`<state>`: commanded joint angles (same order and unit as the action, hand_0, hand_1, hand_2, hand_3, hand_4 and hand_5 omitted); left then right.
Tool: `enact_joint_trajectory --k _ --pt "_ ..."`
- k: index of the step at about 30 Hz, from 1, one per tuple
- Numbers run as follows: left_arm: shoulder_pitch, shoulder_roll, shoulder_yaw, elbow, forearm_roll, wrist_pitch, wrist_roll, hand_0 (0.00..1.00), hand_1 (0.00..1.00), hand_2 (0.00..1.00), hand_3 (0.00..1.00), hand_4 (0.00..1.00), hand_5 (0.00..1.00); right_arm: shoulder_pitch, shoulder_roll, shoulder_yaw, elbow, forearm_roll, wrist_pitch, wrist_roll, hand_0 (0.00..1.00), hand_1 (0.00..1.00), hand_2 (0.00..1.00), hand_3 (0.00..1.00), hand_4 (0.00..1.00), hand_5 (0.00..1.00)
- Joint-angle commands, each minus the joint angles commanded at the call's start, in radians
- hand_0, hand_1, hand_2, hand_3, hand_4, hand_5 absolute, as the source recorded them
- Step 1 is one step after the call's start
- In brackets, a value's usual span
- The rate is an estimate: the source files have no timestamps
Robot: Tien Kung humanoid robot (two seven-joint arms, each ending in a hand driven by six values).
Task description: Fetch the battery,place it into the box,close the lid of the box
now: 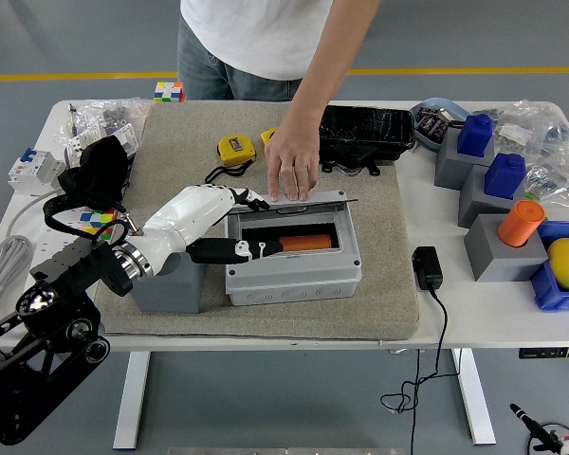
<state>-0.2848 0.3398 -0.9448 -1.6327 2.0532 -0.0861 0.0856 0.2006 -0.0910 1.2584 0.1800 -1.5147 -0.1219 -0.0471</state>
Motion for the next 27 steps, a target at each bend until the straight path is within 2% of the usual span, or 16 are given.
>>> enact_joint_trajectory --k 7,11,16,19,23,25,26,27 --pt "0.012 0.04 0.047 -0.008 -0.003 -0.001 -0.002 0.763 0.755 0.709 0.73 0.998 0.998 0.0 0.002 0.0 0.0 0.002 0.0 0.0 0.848 0.799 0.786 0.841 0.998 0.998" --pt "0.016 0.041 0.044 -0.011 0.002 0.0 -0.003 0.762 0.756 0.708 0.728 0.998 0.998 0.001 0.0 0.005 0.0 -0.002 0.0 0.0 0.848 0.798 0.786 0.841 0.998 0.998" --pt "0.019 0.03 0.024 -0.01 0.006 0.016 -0.016 0.763 0.756 0.707 0.729 0.998 0.998 0.003 0.001 0.005 0.0 -0.001 0.0 0.0 0.848 0.798 0.786 0.841 0.998 0.998" --pt "0.023 0.009 -0.018 -0.008 0.007 0.041 -0.038 0.763 0.756 0.707 0.729 0.998 0.998 0.003 0.004 0.002 0.0 0.002 0.0 0.0 0.848 0.798 0.786 0.841 0.998 0.998" --pt "0.03 -0.039 -0.112 0.012 -0.018 0.077 -0.075 0.755 0.758 0.711 0.732 0.998 0.998 0.001 0.007 -0.001 0.0 0.004 0.0 0.0 0.847 0.798 0.786 0.841 0.998 0.998" --pt "0.032 -0.064 -0.164 0.027 -0.056 0.096 -0.104 0.755 0.758 0.711 0.732 0.998 0.998 0.0 0.008 -0.001 0.0 0.004 0.0 0.0 0.847 0.798 0.786 0.841 0.998 0.998" --pt "0.034 -0.083 -0.199 0.04 -0.088 0.111 -0.126 0.771 0.798 0.76 0.755 0.998 0.998 -0.001 0.009 0.0 0.0 0.003 0.0 -0.001 0.848 0.798 0.786 0.841 0.998 0.998" --pt "0.034 -0.095 -0.225 0.047 -0.115 0.122 -0.142 0.771 0.798 0.76 0.755 0.998 0.998 -0.002 0.009 0.0 0.0 0.003 0.0 -0.001 0.848 0.798 0.786 0.841 0.998 0.998"
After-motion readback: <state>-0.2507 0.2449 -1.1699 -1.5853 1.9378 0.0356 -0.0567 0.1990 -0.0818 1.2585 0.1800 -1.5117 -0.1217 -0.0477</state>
